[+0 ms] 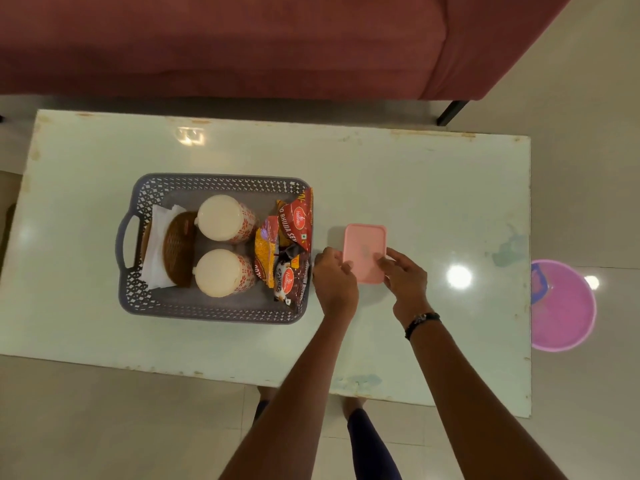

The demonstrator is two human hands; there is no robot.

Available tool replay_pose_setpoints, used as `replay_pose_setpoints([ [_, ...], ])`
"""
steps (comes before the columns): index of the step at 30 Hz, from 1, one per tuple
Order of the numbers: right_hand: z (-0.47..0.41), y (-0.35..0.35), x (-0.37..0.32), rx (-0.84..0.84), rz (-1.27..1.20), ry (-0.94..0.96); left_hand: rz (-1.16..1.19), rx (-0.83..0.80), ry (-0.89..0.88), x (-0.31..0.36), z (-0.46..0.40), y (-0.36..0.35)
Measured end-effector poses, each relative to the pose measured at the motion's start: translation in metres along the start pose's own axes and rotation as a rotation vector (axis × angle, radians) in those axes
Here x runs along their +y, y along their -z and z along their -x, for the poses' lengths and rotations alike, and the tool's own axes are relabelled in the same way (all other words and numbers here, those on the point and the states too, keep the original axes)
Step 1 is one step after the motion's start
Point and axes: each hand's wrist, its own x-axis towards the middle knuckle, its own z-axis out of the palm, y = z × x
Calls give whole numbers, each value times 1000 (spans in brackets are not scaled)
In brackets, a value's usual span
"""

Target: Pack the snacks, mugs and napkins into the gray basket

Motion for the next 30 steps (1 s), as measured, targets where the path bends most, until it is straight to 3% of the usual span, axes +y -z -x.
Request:
replay_pose_setpoints([
  [8, 3, 0, -9, -111, 416, 241, -471, -141, -547, -47, 58, -2],
  [14, 17, -26, 3, -179, 527, 300, -591, -149, -507, -66, 75, 4],
  [23, 16, -33, 10, -161, 547, 301, -530, -230, -524, -79, 70, 10],
  [30, 43, -29, 16, -103, 557, 349, -432, -279, -666, -74, 70, 39],
])
